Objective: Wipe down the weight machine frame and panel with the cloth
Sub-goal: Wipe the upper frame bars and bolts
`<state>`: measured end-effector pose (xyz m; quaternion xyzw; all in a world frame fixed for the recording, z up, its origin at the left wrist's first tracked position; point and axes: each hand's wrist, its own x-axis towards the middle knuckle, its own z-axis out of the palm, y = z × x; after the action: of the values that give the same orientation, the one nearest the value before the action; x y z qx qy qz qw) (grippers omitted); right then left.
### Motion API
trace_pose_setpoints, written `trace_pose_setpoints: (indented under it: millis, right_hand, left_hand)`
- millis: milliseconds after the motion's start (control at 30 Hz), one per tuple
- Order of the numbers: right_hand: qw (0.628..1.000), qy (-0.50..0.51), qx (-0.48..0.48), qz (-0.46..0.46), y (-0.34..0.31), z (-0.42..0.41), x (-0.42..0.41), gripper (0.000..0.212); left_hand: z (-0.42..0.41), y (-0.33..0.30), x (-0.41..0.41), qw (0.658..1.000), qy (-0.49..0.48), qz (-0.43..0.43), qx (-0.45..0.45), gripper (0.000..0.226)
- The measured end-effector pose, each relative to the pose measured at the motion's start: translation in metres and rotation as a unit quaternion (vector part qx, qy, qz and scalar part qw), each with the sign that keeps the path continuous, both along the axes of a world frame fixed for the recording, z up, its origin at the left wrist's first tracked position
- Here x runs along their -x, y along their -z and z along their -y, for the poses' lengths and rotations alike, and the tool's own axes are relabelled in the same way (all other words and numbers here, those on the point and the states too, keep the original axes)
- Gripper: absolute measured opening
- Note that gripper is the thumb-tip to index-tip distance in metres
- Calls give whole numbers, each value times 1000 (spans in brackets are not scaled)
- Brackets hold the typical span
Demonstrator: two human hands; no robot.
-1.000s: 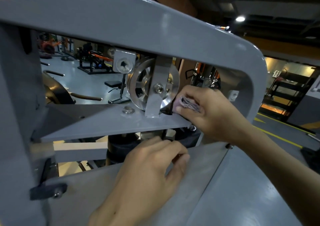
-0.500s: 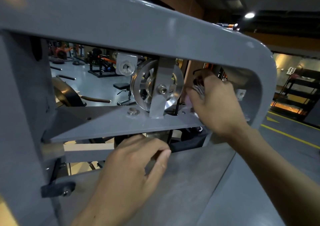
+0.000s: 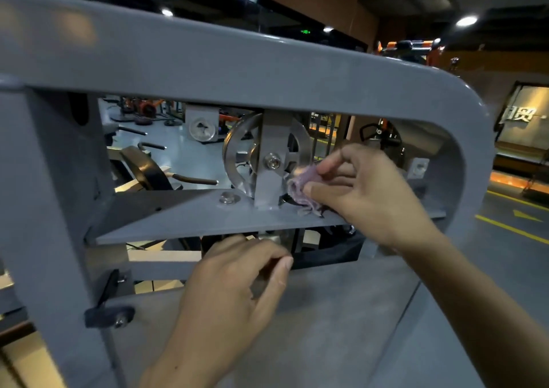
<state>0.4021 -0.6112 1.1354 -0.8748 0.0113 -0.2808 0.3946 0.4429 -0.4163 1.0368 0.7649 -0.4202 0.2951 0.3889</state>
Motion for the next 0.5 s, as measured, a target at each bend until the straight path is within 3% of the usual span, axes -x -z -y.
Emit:
trace_pose_setpoints:
  millis: [200, 267, 367, 500]
  right_hand:
    - [962, 95, 252, 34, -4, 5, -4, 12]
    - [963, 95, 251, 29, -7, 12, -4, 13]
    - [986, 52, 152, 43, 4, 8, -11, 24]
    - [979, 24, 181, 95, 10, 5, -14, 19]
  left_hand:
    - [6, -1, 7, 999, -29, -15, 22, 16]
    - [6, -2, 9, 999, -36, -20, 24, 16]
    - [8, -2, 12, 997, -56, -35, 30, 12]
    - [11, -3, 14, 995, -80, -41, 39, 11]
